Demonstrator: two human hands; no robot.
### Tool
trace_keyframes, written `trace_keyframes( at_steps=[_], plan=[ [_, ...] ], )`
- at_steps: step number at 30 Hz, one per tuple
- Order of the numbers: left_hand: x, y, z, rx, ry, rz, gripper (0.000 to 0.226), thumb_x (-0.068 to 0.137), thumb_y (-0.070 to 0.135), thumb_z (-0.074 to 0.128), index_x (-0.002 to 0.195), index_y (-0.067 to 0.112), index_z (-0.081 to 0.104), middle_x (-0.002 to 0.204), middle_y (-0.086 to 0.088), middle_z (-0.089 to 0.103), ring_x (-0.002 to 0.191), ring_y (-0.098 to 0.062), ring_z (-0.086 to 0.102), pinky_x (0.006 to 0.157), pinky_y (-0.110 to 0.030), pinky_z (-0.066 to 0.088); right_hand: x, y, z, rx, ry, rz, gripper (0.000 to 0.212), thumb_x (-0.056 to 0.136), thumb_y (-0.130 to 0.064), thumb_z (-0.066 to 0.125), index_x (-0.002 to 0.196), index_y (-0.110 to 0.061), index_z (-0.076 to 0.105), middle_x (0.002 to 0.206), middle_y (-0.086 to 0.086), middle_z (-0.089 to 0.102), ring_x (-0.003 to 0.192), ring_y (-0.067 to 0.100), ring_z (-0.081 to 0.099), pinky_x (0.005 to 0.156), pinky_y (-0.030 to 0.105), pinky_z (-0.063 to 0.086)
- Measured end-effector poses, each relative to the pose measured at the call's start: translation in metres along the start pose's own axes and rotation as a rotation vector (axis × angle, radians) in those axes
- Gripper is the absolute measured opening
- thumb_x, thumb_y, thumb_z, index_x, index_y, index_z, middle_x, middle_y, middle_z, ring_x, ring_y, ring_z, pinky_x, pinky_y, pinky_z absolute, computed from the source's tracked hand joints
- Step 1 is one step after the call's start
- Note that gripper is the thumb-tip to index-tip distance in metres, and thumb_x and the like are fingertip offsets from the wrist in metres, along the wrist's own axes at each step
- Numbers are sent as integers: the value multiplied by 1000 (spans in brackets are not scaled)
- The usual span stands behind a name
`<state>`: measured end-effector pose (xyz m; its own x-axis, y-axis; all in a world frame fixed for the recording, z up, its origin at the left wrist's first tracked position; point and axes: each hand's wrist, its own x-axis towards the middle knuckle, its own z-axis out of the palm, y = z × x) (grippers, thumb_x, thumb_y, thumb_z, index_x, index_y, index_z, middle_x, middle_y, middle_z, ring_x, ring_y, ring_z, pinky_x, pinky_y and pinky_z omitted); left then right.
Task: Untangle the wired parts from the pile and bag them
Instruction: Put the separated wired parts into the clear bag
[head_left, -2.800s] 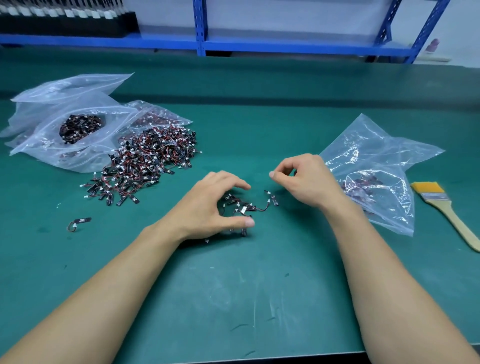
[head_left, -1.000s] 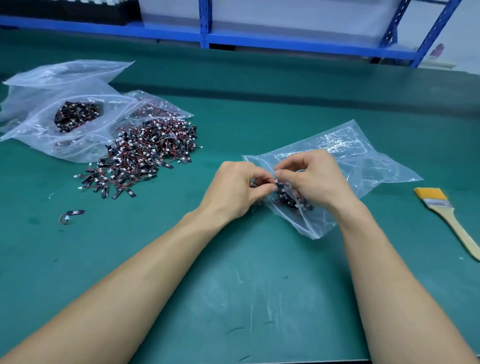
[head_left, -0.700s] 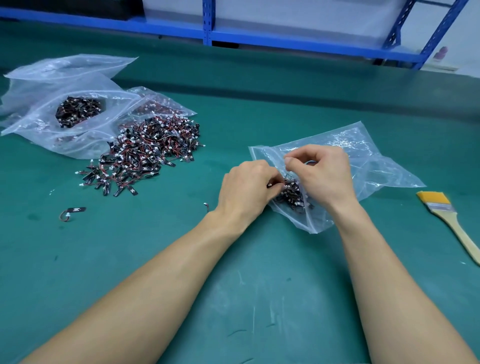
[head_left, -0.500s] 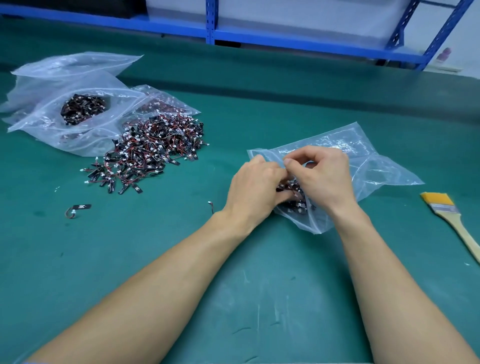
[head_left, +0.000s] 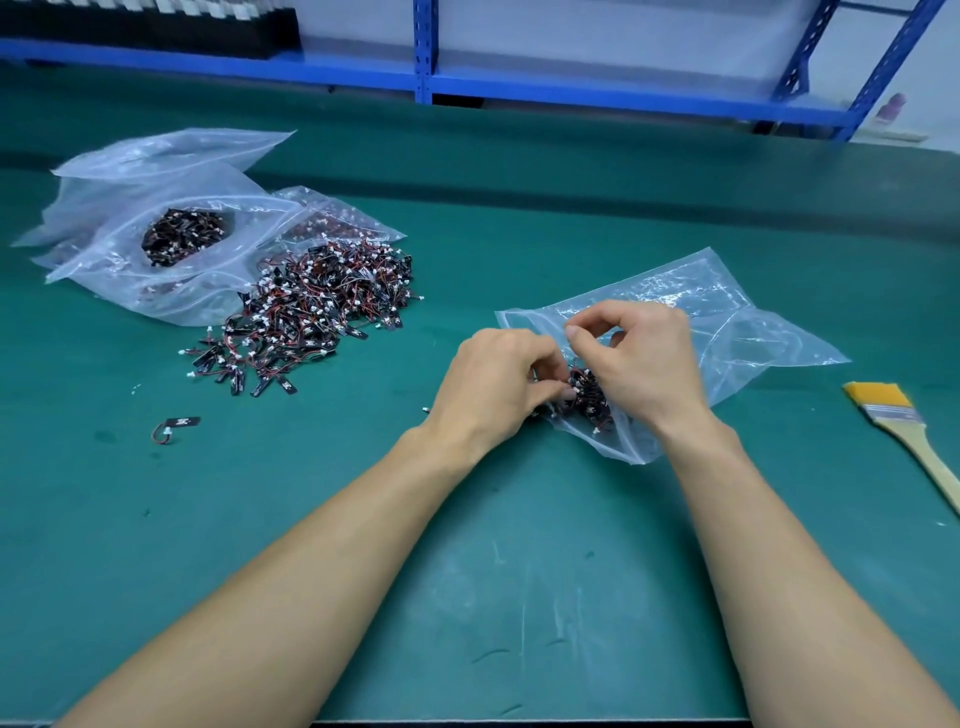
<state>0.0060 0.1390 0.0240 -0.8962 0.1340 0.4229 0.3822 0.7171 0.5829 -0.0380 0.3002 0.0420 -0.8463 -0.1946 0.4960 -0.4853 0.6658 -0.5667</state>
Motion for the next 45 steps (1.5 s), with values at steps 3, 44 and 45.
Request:
trace_keyframes(
  at_steps=[3, 44, 45],
  plan=[
    [-1, 1, -1, -51, -47, 49, 11, 81, 15, 80, 90, 21, 78, 69, 17, 64, 61, 0, 55, 65, -24, 43, 0, 0, -1, -6, 5, -13, 8, 84, -15, 72, 82, -19, 79, 68, -28, 60, 65, -18, 55, 66, 0, 35],
    [-17, -25, -21, 260, -312, -3, 14, 97, 28, 62, 103, 17, 67, 100, -1, 63, 97, -24, 58, 86, -40, 45, -1, 9, 4, -36, -21, 1, 8, 86, -24, 70, 82, -26, 77, 71, -19, 67, 59, -12, 52, 64, 23, 41],
    [-17, -26, -24, 244, -278, -12, 14, 96, 27, 63, 102, 16, 69, 97, -1, 63, 95, -25, 58, 84, -40, 45, 0, 9, 3, -34, -20, 3, 8, 86, -24, 70, 82, -26, 77, 70, -21, 67, 59, -12, 53, 64, 23, 42]
  ],
)
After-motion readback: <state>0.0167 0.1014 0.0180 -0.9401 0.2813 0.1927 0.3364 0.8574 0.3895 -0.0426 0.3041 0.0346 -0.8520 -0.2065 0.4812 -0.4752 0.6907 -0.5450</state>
